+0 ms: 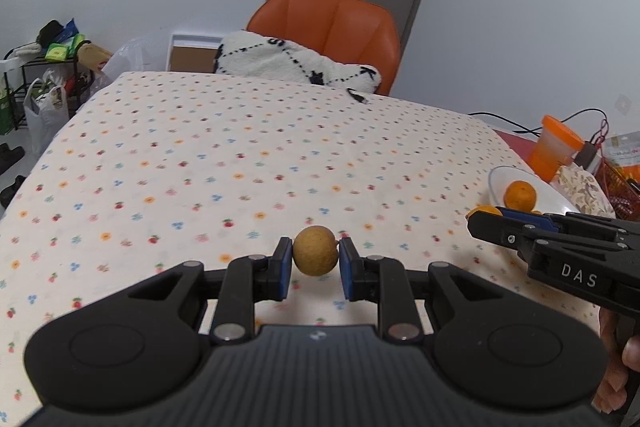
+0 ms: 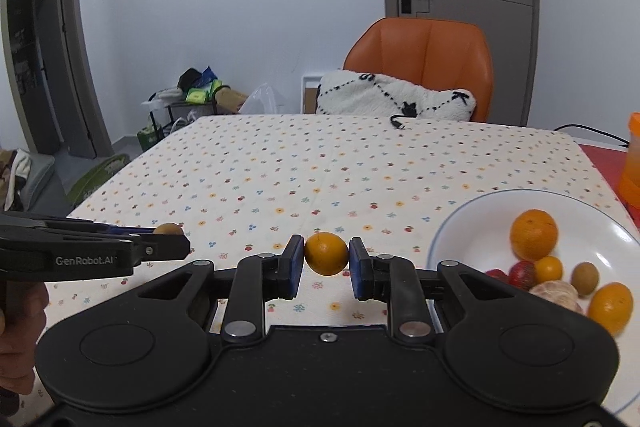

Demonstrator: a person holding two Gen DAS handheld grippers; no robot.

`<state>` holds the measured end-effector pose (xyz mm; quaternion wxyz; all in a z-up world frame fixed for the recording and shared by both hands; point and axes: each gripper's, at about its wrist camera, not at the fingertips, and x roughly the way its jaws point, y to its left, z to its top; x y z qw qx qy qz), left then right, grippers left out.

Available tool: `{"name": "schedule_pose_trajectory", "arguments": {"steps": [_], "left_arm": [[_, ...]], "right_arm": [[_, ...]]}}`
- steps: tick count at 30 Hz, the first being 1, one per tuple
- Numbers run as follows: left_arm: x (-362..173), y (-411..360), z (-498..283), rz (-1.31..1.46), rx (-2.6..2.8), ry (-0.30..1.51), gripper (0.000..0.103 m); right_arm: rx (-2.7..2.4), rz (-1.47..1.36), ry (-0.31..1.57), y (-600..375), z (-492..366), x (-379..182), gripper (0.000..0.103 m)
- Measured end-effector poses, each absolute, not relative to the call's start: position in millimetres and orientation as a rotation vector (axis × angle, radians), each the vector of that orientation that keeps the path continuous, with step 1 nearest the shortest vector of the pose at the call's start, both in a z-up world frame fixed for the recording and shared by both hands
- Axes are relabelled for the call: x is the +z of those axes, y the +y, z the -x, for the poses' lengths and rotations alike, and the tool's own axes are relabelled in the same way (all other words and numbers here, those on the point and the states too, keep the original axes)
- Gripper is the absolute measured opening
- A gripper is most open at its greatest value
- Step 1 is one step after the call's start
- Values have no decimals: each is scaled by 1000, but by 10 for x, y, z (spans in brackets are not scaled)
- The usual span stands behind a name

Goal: Organize fruits
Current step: 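Carry both fruits over the plate and open the right gripper to drop the mandarin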

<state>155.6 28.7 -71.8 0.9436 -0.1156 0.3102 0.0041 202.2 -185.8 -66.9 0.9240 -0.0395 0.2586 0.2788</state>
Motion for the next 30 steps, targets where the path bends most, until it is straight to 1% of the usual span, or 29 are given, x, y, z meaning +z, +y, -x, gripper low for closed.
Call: {"name": "schedule_pose_trajectory", "arguments": {"steps": [18,30], "left_arm": [[-570,-207,-1637,180,-96,604,23],[-488,-577,-1684,148,-165,590,23]], "right_arm": [[484,-3,469,-2418,-1835,-511,23],[385,-42,454,-2880,-1735,-510,23]]}}
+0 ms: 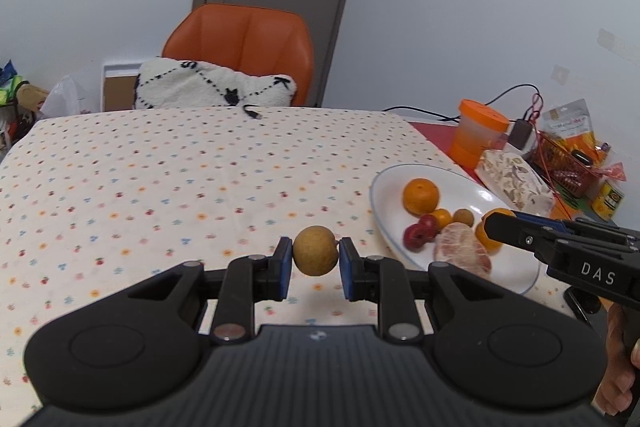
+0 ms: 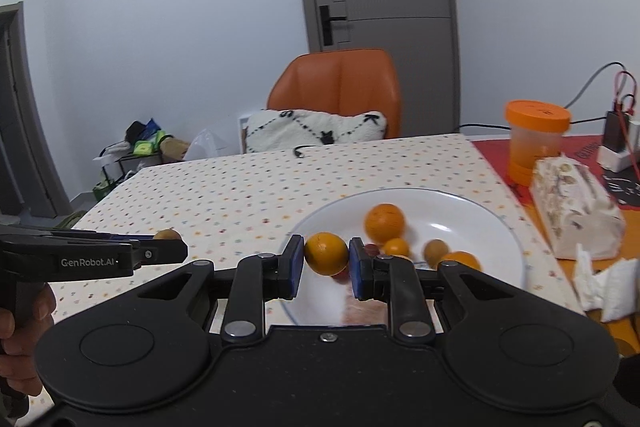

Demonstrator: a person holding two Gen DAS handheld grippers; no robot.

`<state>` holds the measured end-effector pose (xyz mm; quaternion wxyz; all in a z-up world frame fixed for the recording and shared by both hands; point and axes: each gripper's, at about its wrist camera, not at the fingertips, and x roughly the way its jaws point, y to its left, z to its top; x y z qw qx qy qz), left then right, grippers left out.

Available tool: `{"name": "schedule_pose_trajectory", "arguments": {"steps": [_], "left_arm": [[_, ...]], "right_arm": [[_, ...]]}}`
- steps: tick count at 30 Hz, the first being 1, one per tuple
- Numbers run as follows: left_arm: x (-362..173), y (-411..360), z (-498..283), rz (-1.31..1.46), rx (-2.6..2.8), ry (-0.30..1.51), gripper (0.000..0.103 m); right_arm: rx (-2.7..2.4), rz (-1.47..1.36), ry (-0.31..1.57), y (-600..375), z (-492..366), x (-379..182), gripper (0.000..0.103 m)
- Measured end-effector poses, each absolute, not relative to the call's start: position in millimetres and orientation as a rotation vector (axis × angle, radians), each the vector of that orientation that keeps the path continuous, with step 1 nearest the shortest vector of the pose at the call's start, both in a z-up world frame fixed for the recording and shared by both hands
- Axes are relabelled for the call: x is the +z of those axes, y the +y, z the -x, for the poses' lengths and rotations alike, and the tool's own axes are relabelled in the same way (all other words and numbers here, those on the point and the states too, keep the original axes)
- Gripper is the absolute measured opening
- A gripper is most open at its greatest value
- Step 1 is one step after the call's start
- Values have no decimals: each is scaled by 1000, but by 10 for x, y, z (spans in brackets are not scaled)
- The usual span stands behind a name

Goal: Organize fruits
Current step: 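Carry both fruits over the plate and open the right gripper to drop the mandarin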

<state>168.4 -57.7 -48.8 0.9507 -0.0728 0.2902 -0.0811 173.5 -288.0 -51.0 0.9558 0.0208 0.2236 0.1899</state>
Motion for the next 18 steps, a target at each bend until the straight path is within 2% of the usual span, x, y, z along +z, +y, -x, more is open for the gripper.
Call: {"name": "schedule_pose_trajectory", "arguments": {"steps": [12,13,16,18], "left_arm": [[-465,-897,-1738,117,-221,589,23],[-463,-922,-1743,113,-225,589,23],[-464,-991,-1769,105,-236,592,23],[-463,-1041,-1786,100,-243,593,23]], "right_arm": [[308,-68,456,-3232,-1688,-565,23],[304,-68,459,-3252,-1686,-571,25],[273,-55,458,-3289,-1667,-591,38],[267,-57,457,-3325,-1661,-605,41]]}}
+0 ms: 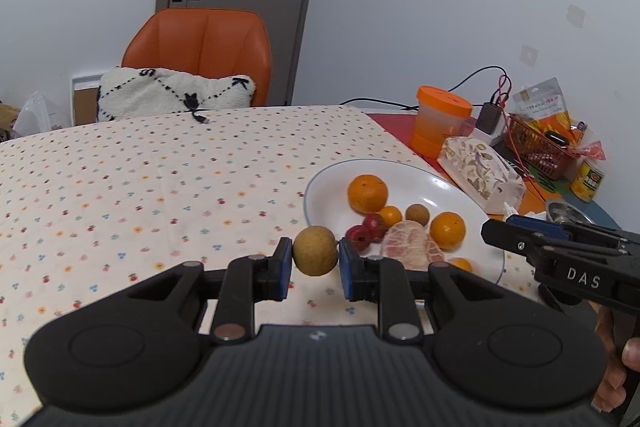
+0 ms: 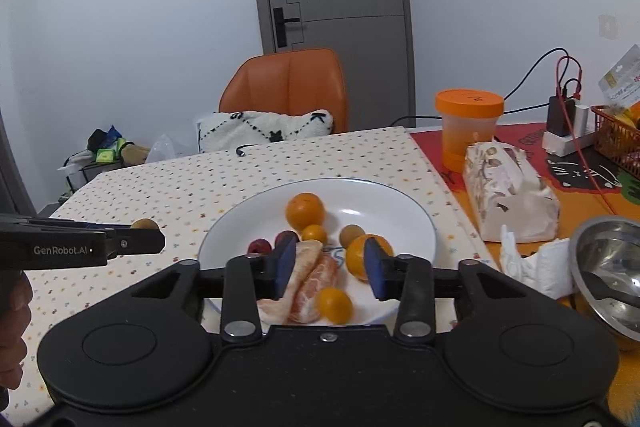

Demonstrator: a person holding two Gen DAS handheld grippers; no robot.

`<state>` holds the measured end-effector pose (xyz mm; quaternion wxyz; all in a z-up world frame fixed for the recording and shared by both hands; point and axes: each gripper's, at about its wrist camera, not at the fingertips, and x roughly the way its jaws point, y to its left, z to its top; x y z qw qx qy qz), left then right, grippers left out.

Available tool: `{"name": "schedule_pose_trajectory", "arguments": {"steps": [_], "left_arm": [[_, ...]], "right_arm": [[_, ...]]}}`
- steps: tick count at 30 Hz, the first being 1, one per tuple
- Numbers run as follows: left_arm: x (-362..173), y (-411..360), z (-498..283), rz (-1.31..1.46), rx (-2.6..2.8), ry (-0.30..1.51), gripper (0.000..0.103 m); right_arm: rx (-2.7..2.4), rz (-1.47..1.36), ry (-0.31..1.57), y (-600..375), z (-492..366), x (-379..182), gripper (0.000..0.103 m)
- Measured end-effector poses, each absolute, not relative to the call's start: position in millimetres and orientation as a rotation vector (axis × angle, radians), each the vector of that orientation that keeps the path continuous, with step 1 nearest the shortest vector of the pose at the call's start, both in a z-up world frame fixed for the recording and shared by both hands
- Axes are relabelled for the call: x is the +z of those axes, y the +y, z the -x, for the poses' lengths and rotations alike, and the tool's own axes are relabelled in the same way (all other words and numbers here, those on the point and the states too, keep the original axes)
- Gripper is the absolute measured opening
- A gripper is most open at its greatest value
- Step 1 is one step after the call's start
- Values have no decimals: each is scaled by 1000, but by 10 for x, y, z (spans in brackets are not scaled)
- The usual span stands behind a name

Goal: Organize fruits
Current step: 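Carry both fruits over the plate and open the right gripper to drop the mandarin, then lower the kiwi onto the plate and open the left gripper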

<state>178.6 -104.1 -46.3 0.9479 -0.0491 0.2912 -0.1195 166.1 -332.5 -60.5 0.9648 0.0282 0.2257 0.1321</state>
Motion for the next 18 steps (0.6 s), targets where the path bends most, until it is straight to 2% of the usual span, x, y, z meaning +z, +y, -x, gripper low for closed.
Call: {"name": "schedule_pose_trajectory", "arguments": {"steps": [5,16,18], "left_arm": [[-459,-1166,-1825,83,-264,595,23],[-440,-1375,-1887,45,-290,588,23],[-427,-1387,-1883,40,-290,579,30]], "right_arm": [[252,-79,468,-3432,-1647,-651,47],[232,-123,482,-3591,-1632,-729,50],[233,-127,484,-3593,-1634,-730,50]]}}
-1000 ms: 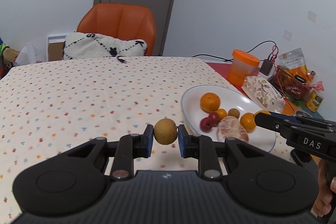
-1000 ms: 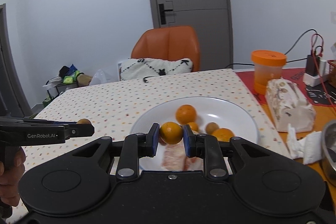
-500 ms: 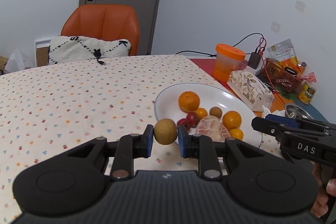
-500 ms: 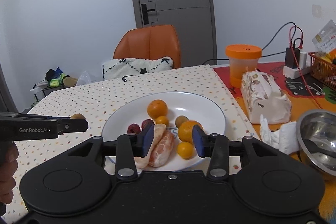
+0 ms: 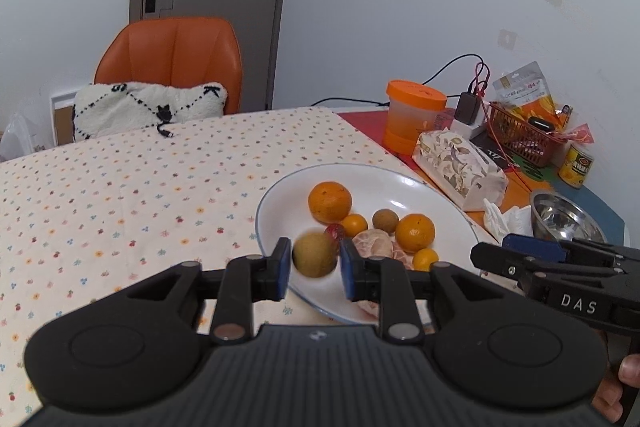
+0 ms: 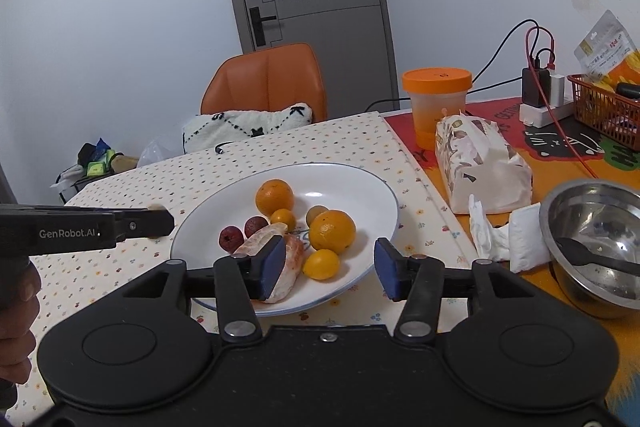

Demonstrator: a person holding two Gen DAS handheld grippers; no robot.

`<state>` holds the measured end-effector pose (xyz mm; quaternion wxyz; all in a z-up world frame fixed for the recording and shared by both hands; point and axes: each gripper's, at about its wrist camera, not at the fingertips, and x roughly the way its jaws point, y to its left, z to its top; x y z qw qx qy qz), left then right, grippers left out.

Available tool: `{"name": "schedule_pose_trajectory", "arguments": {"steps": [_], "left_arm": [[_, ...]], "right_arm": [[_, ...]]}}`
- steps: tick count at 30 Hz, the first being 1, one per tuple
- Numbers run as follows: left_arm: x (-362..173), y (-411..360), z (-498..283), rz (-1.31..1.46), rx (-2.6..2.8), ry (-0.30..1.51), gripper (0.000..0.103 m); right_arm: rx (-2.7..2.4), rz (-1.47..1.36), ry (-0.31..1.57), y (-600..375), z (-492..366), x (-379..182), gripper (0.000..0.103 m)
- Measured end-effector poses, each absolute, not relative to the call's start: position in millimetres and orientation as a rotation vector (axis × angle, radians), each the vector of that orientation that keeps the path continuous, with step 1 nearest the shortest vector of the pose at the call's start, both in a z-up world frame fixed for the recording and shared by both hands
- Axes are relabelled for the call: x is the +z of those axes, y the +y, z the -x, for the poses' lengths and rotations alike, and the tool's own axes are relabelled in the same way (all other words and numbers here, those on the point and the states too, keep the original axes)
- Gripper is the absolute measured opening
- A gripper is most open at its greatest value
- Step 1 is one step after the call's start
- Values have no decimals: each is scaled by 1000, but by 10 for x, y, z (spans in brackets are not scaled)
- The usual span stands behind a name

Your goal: Organize fruits

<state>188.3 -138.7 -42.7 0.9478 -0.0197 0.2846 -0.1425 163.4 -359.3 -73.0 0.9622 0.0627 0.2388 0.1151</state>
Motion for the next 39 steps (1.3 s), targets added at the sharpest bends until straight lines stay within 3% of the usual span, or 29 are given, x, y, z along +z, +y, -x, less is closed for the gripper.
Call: {"name": "schedule_pose_trajectory", "arguments": {"steps": [4,6,12,21,28,31,35,39], "left_arm": [[-422,-1364,-1866,28,-270,590,44],[-417,-1330,-1843,28,-260,592,58],[-375,-1231,-1742,15,-210,571,78],[-283,-1148,-1532,0,-186,564,85],[-202,-1078,-1372,-12,-175,563,91],[-180,-1027,-1313,-14,-164,568,93],[-136,-923,-1232,4,-113,563,97],[-101,-827,-1144,27,-99,570,98]], "right_arm": [[242,-128,481,-3572,-1636,-715,50],[248,-129,477,-3558,-1626,-705,51],[265,-123,470,-3507,-1576,-671,52],[287,-133,465,-3478,-1421,-590,63],[301,-135,468,-3445,-1301,-526,80],[303,-135,472,-3421,-1277,-498,81],[320,-139,451,-3372,-1195,-421,102],[341,-120,442,-3306,-1112,-351,103]]}}
